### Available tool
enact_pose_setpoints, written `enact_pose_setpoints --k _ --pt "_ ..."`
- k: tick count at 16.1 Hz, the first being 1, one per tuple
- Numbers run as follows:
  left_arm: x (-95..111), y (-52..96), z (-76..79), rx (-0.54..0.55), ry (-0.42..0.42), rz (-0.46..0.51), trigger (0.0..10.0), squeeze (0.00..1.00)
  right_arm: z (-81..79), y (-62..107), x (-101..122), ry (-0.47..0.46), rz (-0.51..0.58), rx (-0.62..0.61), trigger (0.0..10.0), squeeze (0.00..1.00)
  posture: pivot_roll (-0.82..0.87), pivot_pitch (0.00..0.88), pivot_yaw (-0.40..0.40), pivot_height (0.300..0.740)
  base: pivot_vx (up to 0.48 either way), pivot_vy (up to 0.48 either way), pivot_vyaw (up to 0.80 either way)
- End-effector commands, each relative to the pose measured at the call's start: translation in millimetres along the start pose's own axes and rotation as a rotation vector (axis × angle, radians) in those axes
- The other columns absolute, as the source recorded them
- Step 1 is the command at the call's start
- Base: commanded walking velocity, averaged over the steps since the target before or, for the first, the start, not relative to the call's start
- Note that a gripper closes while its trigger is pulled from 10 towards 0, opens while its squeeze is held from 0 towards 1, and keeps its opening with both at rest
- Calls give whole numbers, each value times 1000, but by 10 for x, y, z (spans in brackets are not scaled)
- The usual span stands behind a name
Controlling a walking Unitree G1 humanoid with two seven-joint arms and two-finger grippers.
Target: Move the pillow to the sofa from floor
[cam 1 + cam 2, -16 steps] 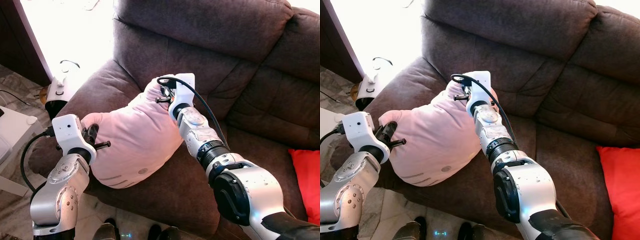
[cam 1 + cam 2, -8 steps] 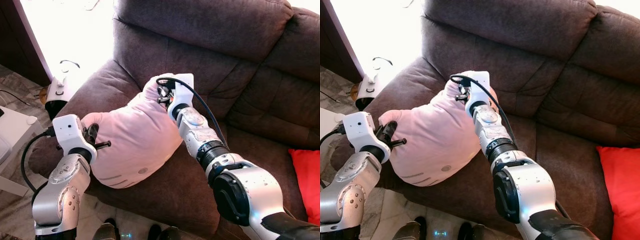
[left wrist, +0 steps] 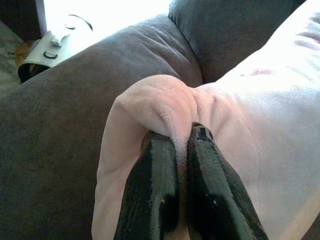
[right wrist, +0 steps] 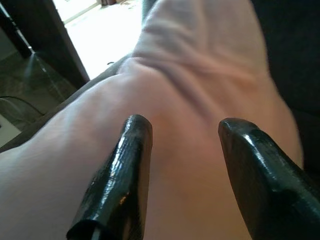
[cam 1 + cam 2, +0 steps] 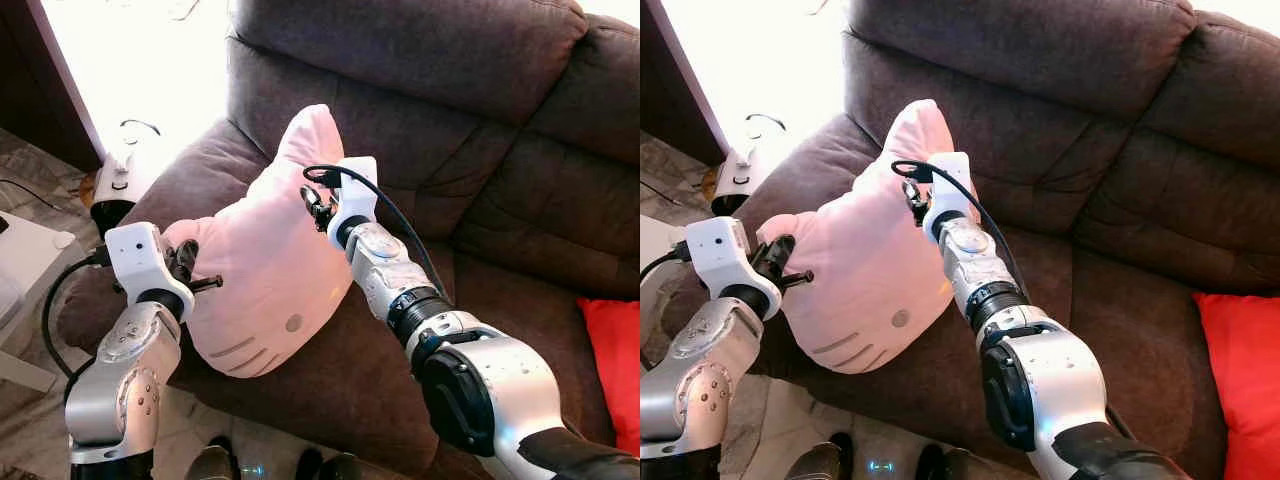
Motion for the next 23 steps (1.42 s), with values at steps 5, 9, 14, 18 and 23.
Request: enact_pose_setpoints --k 5,9,14,18,23 --pt "59 -13 -65 30 -63 25 10000 0 392 78 42 18 30 -89 10000 0 303 197 -188 740 0 0 0" --pt "-5 -41 -159 85 -84 -1 10000 0 851 240 -5 81 54 -205 10000 0 282 197 -180 740 0 0 0" --pt "36 -55 -7 -38 -107 1 10000 0 1105 378 -140 72 48 -262 10000 0 278 187 -170 740 0 0 0" --pt "-113 55 210 -255 -277 -128 10000 0 1190 458 -330 45 14 -294 10000 0 291 177 -161 740 0 0 0" --pt "-82 160 225 -305 -297 -130 10000 0 1170 452 -346 43 10 -291 10000 0 300 171 -161 740 0 0 0"
Point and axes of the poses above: a point about 5 cm out from each wrist's last joint towards the gripper, its own y axis pointing back from the gripper into the wrist, its own x axis along the axis of the wrist's last joint, z = x × y, the point moved 3 cm from there along -y, pointing out of the wrist towards the gripper, and after that the axes turned 11 degrees about -y, right-handed, at the moved point
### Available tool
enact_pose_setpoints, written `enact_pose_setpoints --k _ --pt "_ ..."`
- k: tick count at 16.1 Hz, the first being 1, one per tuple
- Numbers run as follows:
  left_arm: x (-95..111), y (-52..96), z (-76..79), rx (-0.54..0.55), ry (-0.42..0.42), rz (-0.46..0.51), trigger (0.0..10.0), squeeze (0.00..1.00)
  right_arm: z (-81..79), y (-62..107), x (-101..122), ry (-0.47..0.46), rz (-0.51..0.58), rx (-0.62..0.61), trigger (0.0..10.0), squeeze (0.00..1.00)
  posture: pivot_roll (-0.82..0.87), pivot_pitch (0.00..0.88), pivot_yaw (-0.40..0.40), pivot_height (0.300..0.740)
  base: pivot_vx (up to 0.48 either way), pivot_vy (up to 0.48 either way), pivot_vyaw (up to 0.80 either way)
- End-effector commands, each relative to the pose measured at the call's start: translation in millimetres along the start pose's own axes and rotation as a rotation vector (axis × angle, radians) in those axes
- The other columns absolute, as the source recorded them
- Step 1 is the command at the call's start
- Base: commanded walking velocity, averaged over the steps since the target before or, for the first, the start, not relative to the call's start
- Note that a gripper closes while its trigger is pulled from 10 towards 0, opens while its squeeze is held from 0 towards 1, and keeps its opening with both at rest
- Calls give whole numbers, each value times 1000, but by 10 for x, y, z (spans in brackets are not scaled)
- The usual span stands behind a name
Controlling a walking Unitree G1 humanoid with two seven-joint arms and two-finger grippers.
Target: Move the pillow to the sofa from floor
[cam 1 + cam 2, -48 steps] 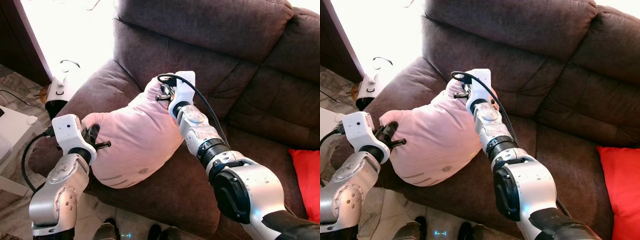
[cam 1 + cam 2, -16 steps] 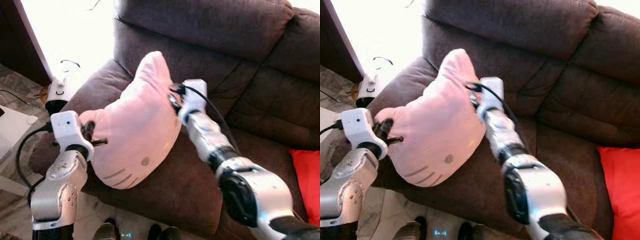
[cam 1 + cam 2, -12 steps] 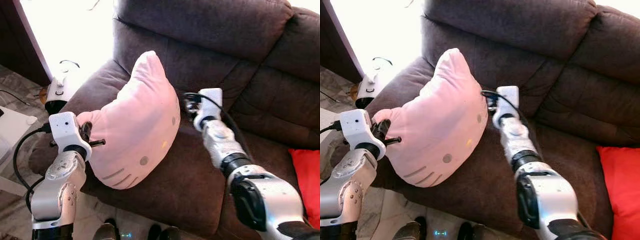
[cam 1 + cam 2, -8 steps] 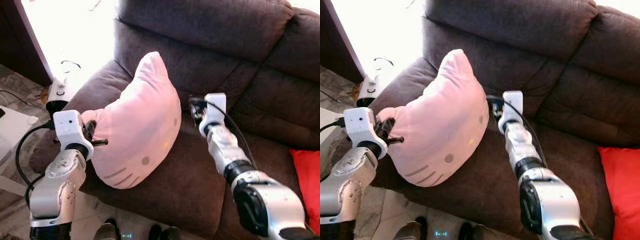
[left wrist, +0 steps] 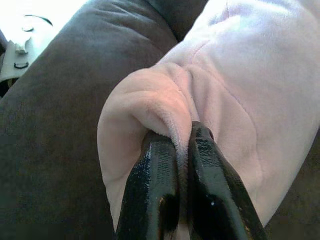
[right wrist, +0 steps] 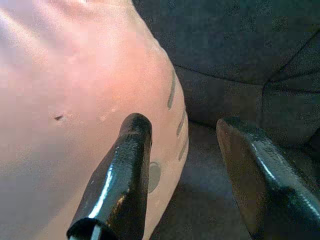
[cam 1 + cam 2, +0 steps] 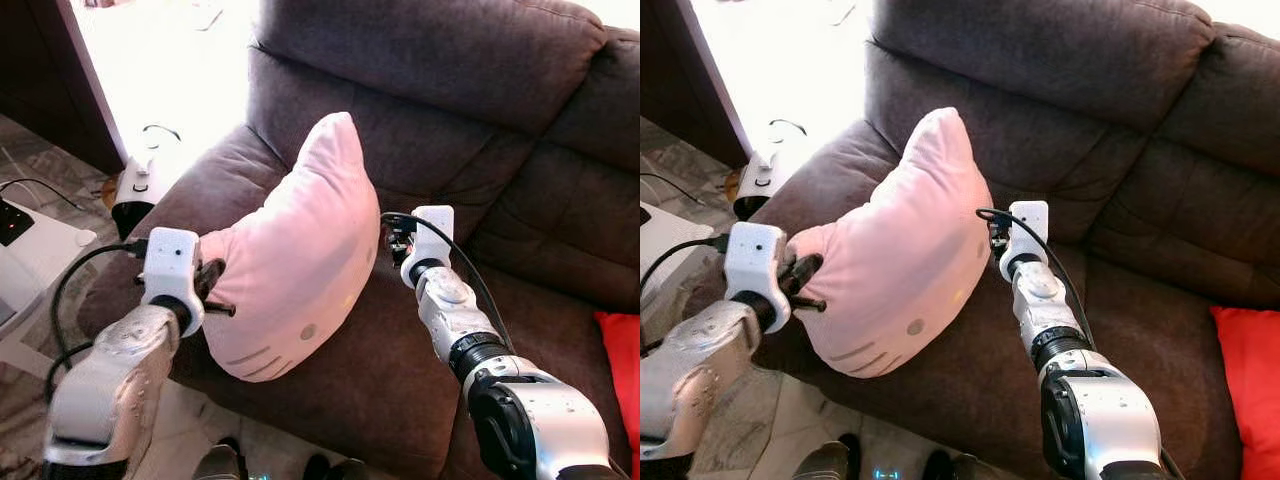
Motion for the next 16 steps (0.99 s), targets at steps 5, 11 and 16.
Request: enact_pose_setpoints --k 5,11,16 --pt "-104 155 -141 32 -56 -105 10000 0 18 0 11 -8 3 -10 10000 0 306 161 -157 740 0 0 0" --pt "-174 77 -71 69 -23 -89 10000 0 62 14 -13 -7 0 -21 10000 0 293 150 -150 740 0 0 0" --pt "-171 -41 -390 322 20 10 10000 0 77 13 6 -10 9 -29 10000 0 274 149 -147 740 0 0 0"
Point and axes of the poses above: a point about 5 cm out from each wrist's last joint towards the gripper, its own y axis pointing back from the gripper into the wrist, its own x axis along the axis of the wrist's last joint, z = x × y, the point moved 3 cm from there along -y, pointing out of the wrist towards the gripper, and after that the axes turned 11 degrees about -y, right-handed, at the moved point
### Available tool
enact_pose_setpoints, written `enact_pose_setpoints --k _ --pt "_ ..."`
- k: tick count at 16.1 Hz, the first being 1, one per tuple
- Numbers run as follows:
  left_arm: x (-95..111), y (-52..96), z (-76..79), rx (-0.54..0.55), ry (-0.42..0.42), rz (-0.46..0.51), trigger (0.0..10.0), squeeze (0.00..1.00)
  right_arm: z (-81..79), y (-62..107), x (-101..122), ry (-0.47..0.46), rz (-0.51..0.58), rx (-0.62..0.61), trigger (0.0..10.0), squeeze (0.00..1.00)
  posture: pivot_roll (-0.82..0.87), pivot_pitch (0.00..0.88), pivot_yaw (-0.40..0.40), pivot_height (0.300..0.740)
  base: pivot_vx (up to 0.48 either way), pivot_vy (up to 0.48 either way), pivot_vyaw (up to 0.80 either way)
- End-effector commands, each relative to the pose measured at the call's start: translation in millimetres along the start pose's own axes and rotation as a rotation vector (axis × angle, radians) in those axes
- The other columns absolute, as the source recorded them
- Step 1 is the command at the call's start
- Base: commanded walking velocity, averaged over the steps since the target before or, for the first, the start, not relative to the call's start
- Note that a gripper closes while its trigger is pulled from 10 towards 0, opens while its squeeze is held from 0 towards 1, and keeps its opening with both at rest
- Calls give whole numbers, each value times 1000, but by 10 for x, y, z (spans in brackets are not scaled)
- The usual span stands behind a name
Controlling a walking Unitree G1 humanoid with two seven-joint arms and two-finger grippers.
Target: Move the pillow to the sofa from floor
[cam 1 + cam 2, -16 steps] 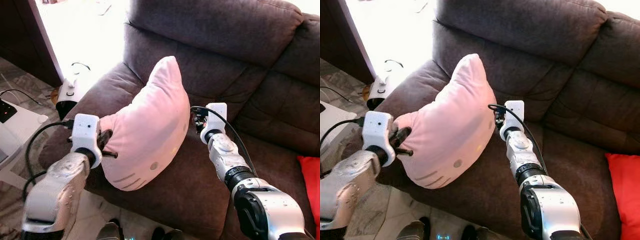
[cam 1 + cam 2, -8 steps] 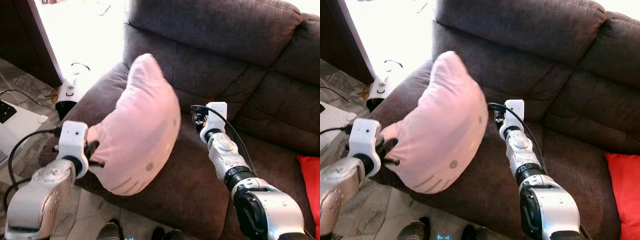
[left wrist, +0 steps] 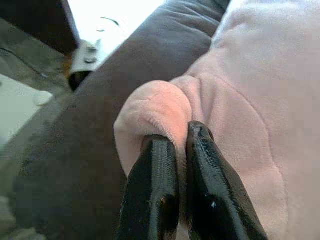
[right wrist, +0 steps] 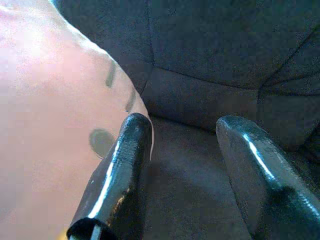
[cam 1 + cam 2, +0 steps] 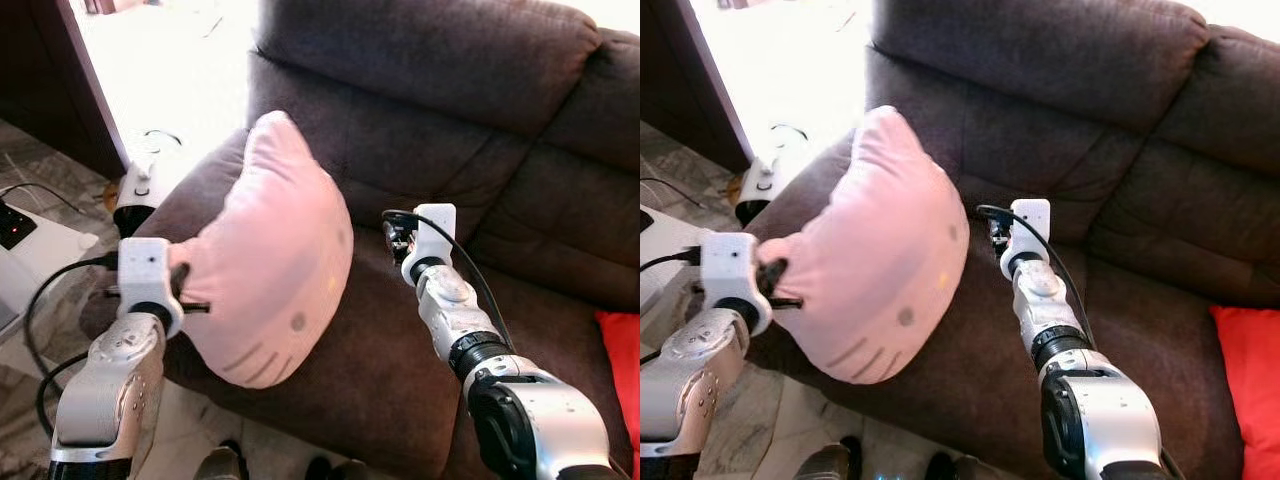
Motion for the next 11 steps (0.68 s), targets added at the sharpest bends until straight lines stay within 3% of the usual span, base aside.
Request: enact_pose_setpoints --k 1,3,6,7,11 --pt "54 1 -96 66 -8 42 10000 0 75 17 -14 -6 2 -21 10000 0 274 149 -147 740 0 0 0" --pt "76 -18 -142 111 -48 82 10000 0 100 25 -22 -9 4 -29 10000 0 270 156 -146 740 0 0 0" --pt "30 -45 -163 147 -37 114 10000 0 108 35 -44 -13 5 -33 10000 0 259 161 -147 740 0 0 0" --pt "7 -42 -153 153 -24 122 10000 1000 110 38 -52 -14 3 -34 10000 0 257 161 -147 740 0 0 0" --pt "67 -53 -118 146 -24 155 10000 1000 113 41 -59 -18 3 -36 10000 0 255 162 -148 740 0 0 0"
Point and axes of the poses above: a point about 5 cm out from each wrist's last joint towards the gripper, its own y axis pointing back from the gripper into the wrist, its own x axis along the axis of the wrist's last joint, z = x × y, the point moved 3 cm from there along -y, pointing out of the wrist towards the gripper, and after that the axes turned 11 degrees about -y, right-handed, at the moved point
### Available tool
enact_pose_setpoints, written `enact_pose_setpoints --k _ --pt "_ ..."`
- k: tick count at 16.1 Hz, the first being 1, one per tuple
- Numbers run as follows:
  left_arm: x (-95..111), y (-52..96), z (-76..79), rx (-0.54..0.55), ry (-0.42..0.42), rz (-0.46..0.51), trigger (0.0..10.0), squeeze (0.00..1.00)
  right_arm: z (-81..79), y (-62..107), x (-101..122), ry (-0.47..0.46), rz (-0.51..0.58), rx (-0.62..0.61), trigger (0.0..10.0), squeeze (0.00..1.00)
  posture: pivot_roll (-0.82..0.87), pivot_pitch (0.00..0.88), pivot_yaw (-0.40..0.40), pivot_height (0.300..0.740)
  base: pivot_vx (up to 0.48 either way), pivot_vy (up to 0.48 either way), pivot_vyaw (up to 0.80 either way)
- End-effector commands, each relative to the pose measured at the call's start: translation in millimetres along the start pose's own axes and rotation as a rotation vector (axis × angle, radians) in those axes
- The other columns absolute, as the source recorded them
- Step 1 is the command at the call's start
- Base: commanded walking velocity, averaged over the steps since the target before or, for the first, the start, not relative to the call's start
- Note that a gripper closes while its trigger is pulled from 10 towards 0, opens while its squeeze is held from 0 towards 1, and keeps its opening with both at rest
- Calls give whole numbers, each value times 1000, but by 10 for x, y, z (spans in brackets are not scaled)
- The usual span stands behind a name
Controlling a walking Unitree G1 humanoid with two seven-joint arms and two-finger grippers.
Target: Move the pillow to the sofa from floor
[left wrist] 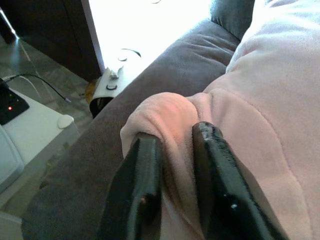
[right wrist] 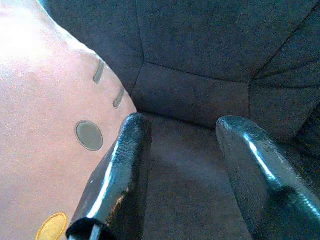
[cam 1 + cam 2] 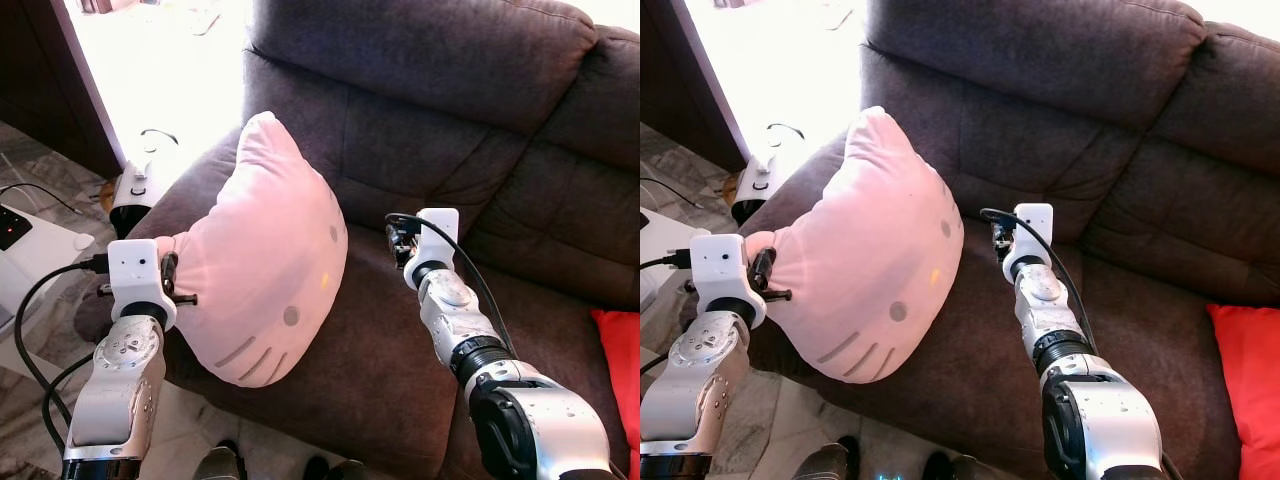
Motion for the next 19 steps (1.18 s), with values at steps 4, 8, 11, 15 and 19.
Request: enact_pose_setpoints --k 4,8,11,15,19 --pt "144 -18 -34 30 -21 69 10000 1000 48 20 -30 -11 2 -17 10000 0 258 162 -147 740 0 0 0" --pt "222 -15 -19 13 -21 89 10000 1000 22 19 -39 -15 0 -11 10000 0 260 155 -145 740 0 0 0" --pt "271 -9 17 -27 39 90 10000 1000 3 17 -46 -17 -4 -6 10000 0 262 146 -145 740 0 0 0" --pt "352 9 -2 -81 159 115 10000 1000 7 19 -56 -16 -9 -7 10000 0 264 135 -144 740 0 0 0" --pt "296 -21 -71 11 43 168 10000 0 18 33 -52 -53 22 -9 10000 0 260 108 -142 740 0 0 0"
Point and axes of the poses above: a point about 5 cm out from each wrist's last joint towards the gripper, its own y axis pointing back from the gripper into the wrist, its own x axis along the axis of the wrist's last joint, z = x × y, the point moved 3 cm from there along -y, pointing out of the wrist towards the gripper, and after that the axes turned 11 degrees about -y, right-handed, at the moved point
